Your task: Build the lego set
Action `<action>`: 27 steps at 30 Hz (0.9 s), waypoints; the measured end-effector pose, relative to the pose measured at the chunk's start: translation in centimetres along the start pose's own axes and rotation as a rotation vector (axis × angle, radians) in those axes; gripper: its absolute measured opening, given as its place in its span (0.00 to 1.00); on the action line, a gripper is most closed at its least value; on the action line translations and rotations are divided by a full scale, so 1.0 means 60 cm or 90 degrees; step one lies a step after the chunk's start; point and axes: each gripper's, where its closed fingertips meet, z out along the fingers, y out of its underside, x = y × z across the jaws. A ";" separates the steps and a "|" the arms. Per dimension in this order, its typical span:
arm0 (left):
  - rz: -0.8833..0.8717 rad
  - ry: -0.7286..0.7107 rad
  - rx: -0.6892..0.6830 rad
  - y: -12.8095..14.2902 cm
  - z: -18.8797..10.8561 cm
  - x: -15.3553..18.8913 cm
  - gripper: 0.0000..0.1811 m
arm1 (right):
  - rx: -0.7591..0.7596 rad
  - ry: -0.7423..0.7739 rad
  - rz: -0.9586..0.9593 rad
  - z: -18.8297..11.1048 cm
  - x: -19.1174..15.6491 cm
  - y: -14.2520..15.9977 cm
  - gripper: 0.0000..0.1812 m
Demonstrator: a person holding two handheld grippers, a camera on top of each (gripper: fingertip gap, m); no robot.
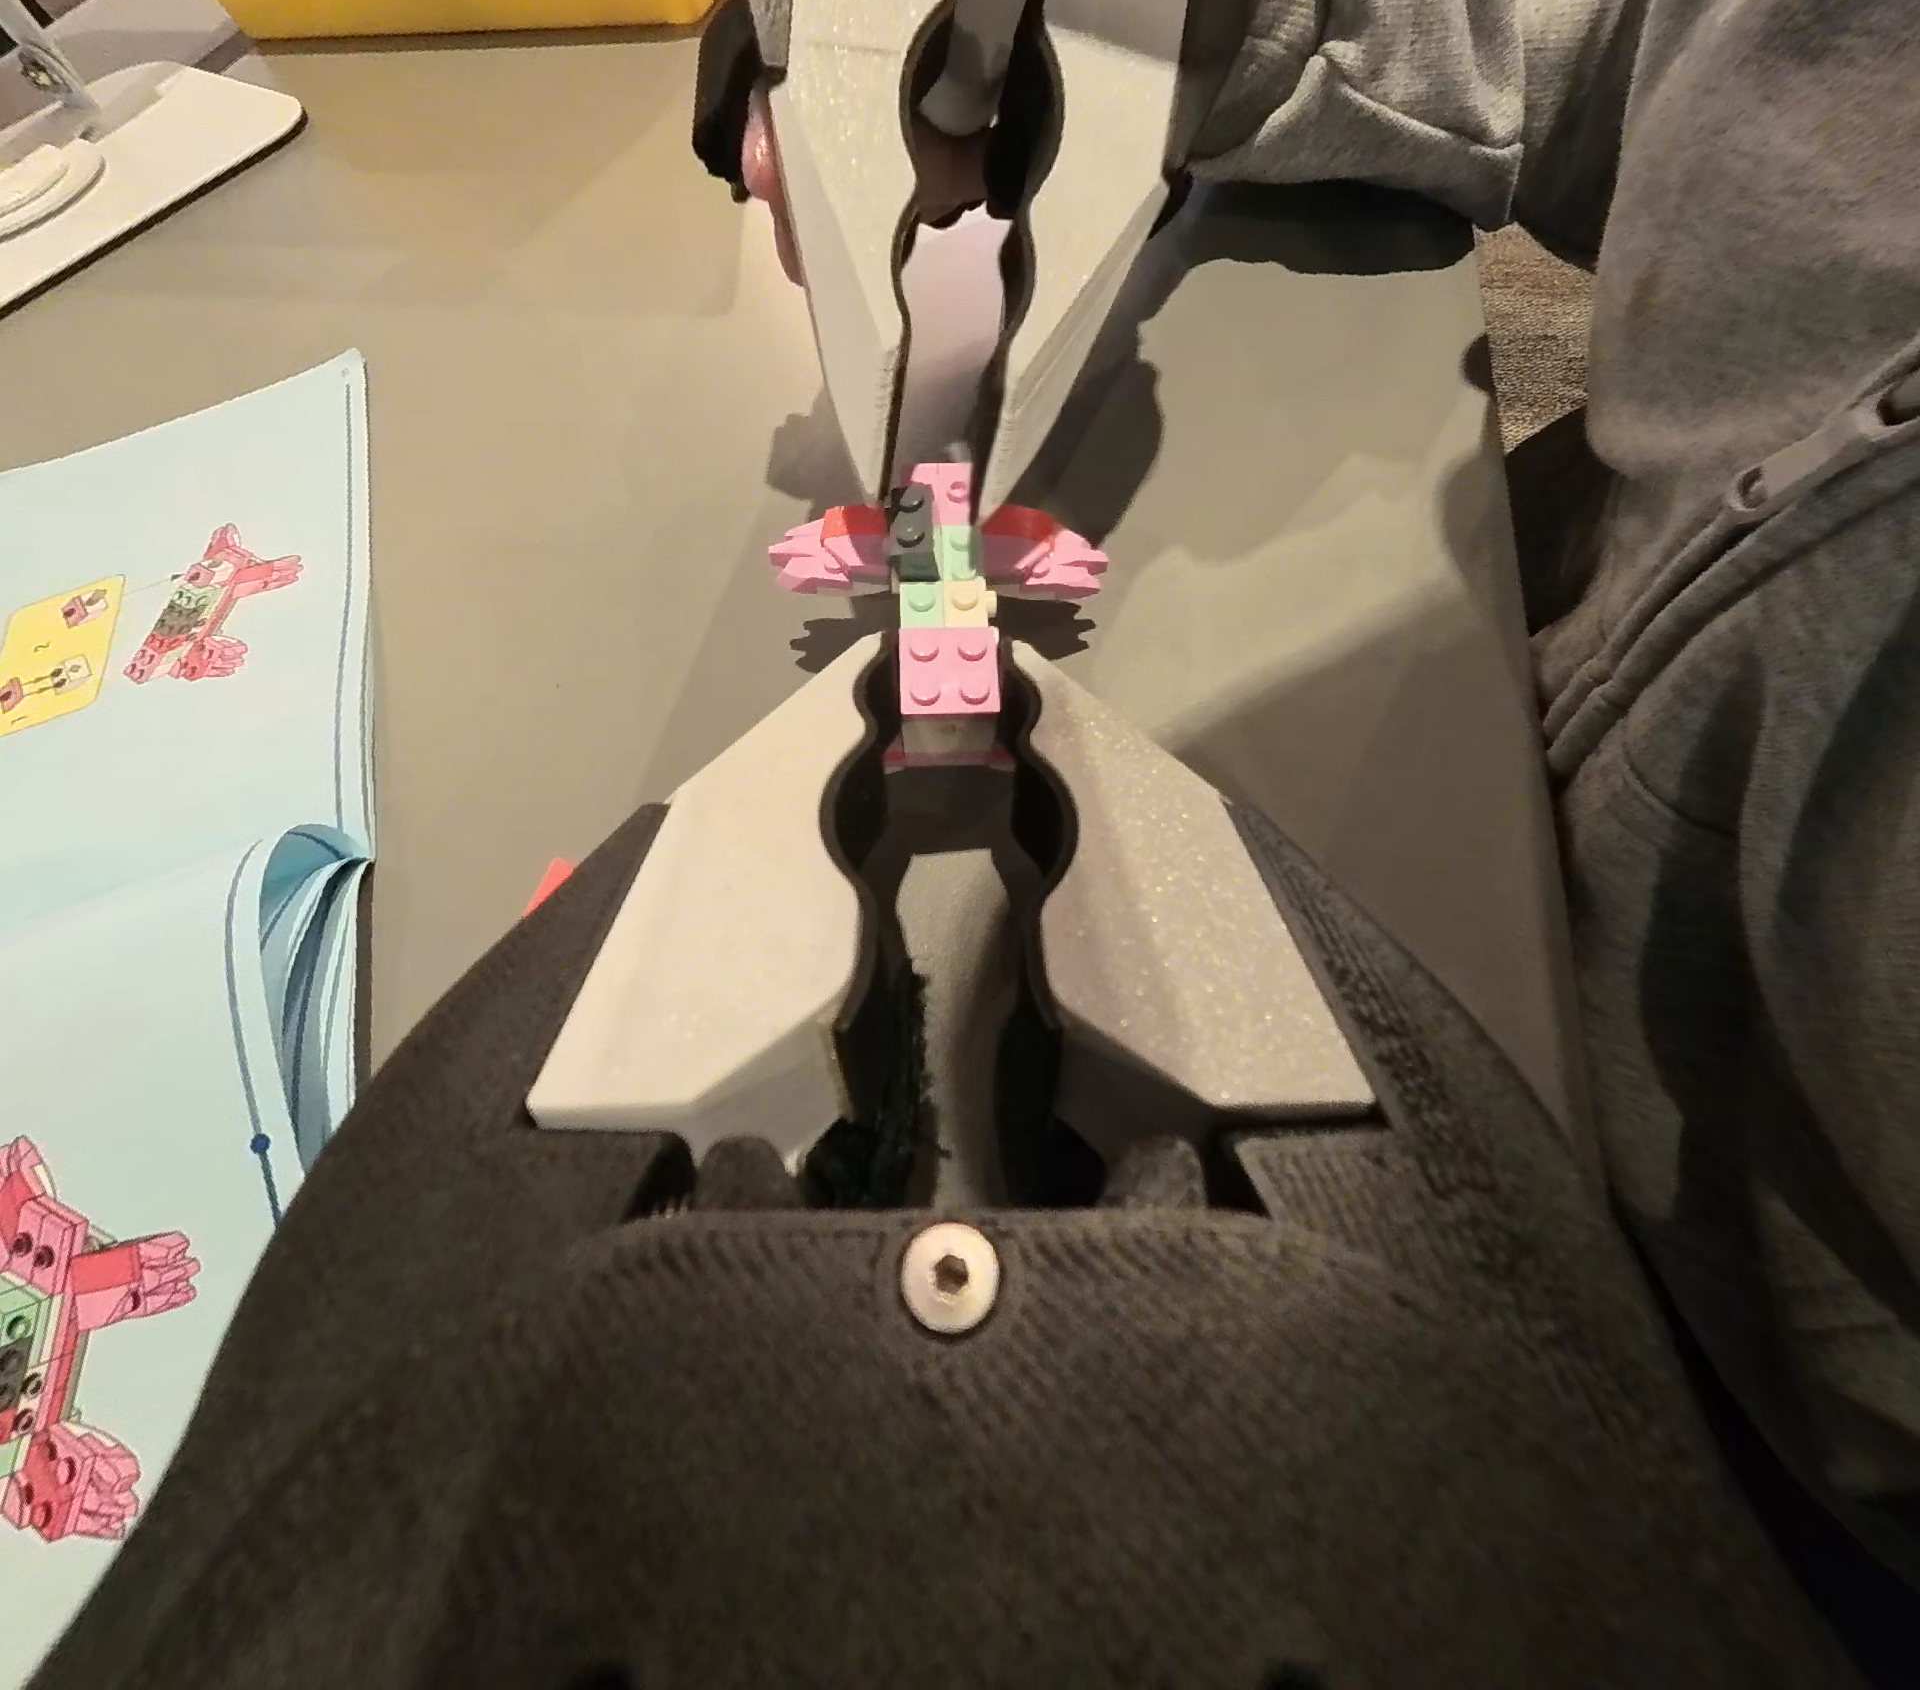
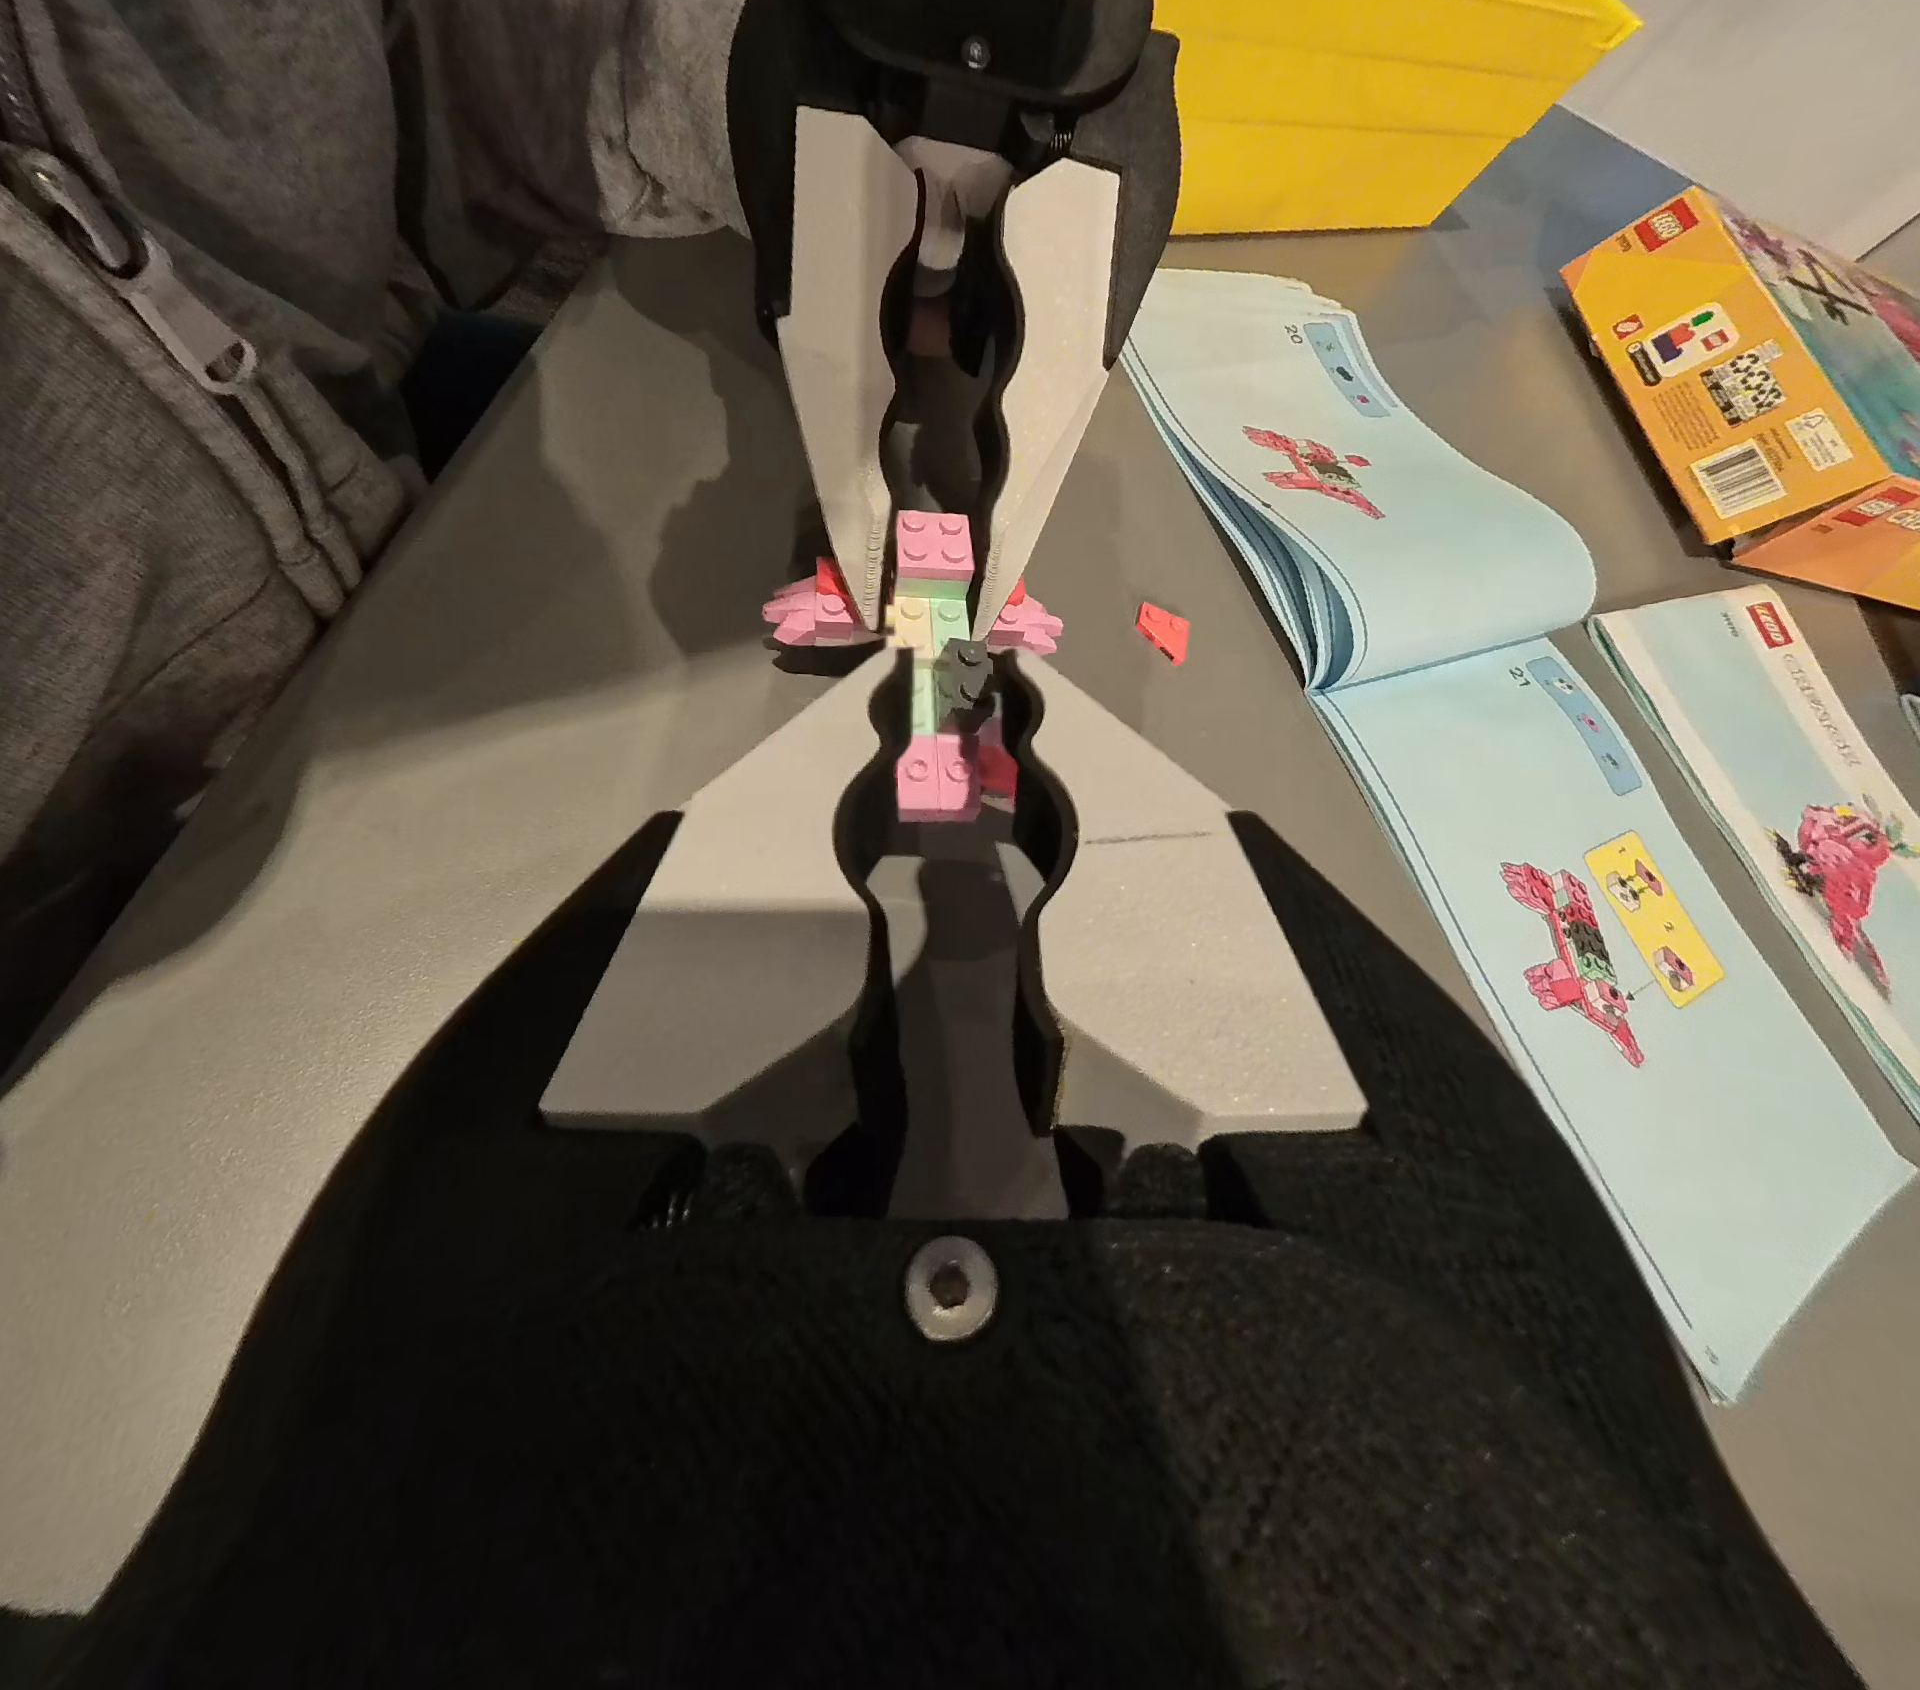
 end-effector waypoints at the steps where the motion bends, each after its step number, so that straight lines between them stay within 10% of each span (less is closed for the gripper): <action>1: -0.001 -0.001 0.000 0.000 0.000 -0.001 0.10 | 0.004 0.002 0.000 0.000 0.000 -0.002 0.11; 11: -0.041 -0.104 -0.021 0.009 -0.004 -0.051 0.09 | 0.022 0.182 -0.124 -0.007 0.044 -0.035 0.43; 27: -0.039 -0.100 0.019 -0.059 -0.053 -0.071 0.10 | -0.098 0.353 -0.442 -0.067 0.090 -0.036 0.49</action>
